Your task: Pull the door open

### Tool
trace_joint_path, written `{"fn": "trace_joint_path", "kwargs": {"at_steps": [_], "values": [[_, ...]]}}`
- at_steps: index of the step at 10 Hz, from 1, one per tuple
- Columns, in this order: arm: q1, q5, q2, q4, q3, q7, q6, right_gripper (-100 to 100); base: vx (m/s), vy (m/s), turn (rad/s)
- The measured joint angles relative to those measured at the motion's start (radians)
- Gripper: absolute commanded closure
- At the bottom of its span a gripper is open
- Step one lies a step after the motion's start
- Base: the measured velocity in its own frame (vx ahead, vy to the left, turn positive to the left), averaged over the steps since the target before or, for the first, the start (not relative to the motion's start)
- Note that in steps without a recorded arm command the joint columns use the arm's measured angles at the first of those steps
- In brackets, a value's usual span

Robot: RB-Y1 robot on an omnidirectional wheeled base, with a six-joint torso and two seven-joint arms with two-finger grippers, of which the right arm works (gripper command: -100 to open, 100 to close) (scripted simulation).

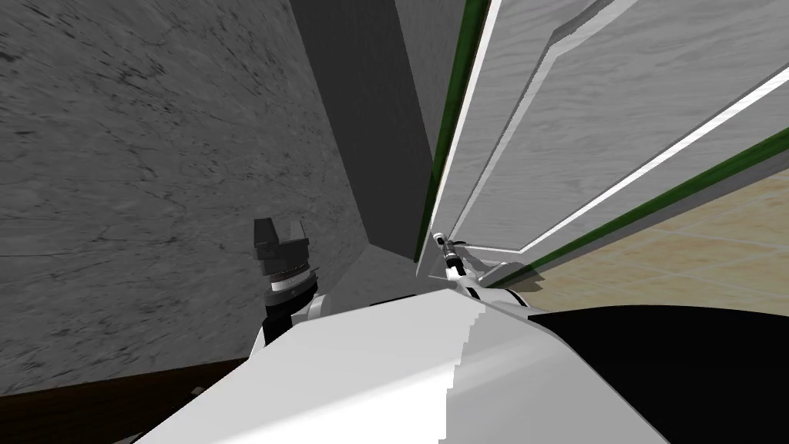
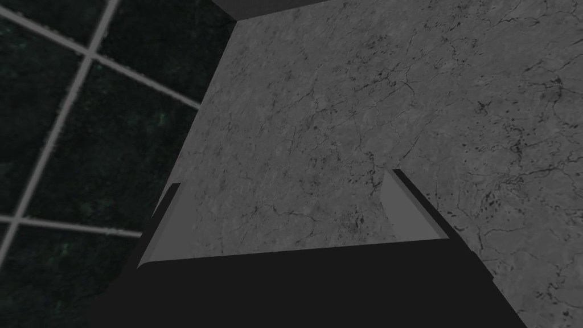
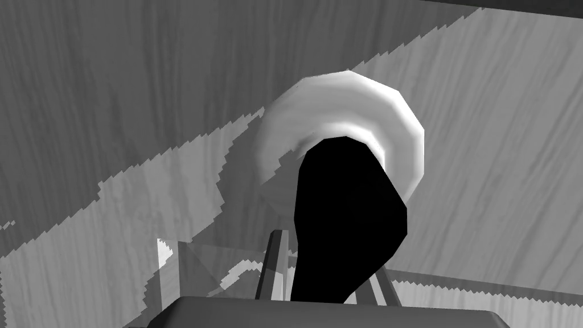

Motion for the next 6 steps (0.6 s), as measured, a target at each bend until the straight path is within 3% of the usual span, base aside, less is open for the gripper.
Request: {"fn": "trace_joint_path", "kwargs": {"at_steps": [6], "values": [[-0.019, 0.049, -0.015, 0.047, 0.018, -0.047, -0.036, 100, -0.234, -0.050, 0.137]]}}
